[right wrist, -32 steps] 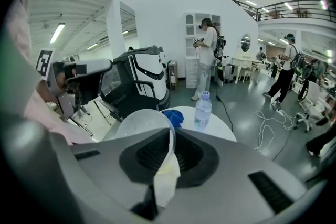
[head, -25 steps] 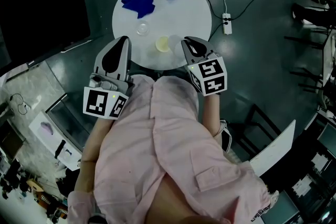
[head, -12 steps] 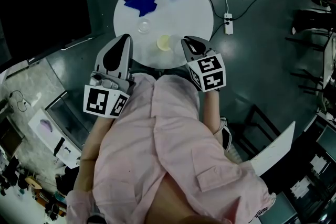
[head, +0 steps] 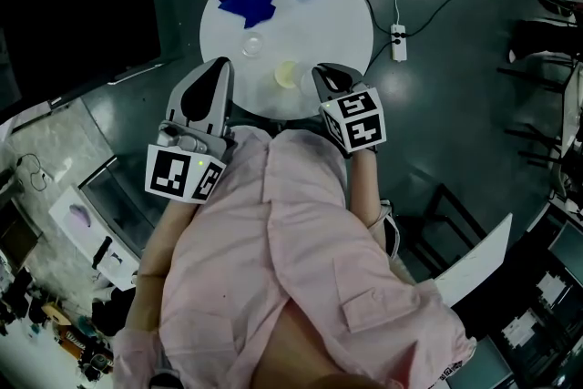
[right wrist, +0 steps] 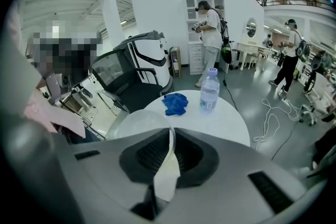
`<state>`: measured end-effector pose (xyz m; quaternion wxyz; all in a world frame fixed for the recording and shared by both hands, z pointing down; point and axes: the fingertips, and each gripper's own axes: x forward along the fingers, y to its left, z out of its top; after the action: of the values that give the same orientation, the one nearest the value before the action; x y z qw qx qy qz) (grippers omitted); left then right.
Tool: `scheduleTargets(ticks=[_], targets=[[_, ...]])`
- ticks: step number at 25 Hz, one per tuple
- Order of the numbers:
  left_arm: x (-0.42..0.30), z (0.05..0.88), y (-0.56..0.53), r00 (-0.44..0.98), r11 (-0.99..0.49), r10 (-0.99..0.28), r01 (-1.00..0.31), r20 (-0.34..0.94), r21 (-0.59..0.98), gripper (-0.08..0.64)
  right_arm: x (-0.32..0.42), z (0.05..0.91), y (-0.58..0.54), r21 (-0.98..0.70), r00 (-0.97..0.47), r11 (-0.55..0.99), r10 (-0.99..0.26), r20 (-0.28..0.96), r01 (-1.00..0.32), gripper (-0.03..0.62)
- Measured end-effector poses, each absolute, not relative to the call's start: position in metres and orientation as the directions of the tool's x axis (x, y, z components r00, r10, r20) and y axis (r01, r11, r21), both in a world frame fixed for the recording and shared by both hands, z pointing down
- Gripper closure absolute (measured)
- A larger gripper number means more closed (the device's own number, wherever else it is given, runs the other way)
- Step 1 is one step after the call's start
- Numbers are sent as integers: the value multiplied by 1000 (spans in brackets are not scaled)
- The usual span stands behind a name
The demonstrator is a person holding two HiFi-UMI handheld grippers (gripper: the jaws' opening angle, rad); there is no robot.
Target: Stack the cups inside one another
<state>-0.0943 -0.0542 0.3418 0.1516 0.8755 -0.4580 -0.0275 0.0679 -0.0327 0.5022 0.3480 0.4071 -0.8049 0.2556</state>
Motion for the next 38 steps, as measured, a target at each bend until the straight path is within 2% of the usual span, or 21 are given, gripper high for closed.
scheduleTargets(ticks=[38], targets=[[-101,345,-58,562,-516,-821,-805,100,292,551,57,558,-35,-128,-411,594,-370,833,-794,553]])
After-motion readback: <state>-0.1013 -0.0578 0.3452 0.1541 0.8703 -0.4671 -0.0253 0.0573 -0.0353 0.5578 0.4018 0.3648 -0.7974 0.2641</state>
